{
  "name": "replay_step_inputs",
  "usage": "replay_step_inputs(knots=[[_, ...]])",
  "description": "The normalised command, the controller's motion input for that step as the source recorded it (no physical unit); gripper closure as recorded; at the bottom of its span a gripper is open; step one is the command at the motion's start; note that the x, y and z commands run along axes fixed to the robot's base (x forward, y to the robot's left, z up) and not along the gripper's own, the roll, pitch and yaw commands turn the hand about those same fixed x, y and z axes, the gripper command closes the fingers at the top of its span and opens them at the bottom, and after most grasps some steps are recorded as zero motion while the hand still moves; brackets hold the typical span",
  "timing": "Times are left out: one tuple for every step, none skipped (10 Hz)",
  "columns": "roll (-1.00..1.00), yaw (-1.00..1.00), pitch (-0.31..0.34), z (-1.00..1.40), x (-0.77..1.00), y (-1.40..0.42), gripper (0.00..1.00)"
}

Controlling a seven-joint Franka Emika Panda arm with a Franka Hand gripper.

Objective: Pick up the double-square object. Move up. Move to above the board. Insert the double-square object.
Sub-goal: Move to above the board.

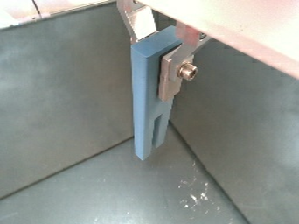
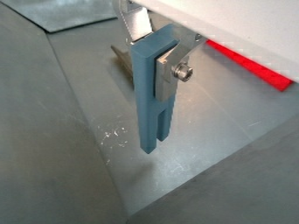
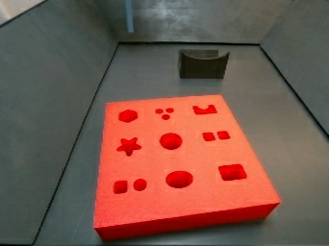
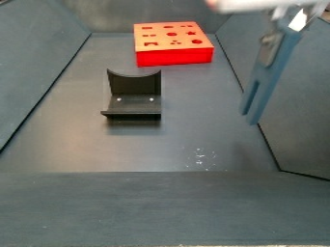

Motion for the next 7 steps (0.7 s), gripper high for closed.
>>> replay_step_inputs(knots=[[-0.02,-0.05,-0.015,1.0,-0.18,0.17,1.0],[-0.02,-0.04,0.014,1.0,-0.16,0.15,1.0],[-0.01,-0.03,0.035,1.0,-0.14,0.14,1.0],[-0.01,-0.03,0.049,1.0,-0.12,0.13,1.0],[0.0,-0.01,0.067,0.95,-0.09,0.1,1.0],[0.01,-0.01,0.068,0.79,-0.06,0.07,1.0],[0.02,0.0,0.071,0.63,-0.04,0.04,1.0]])
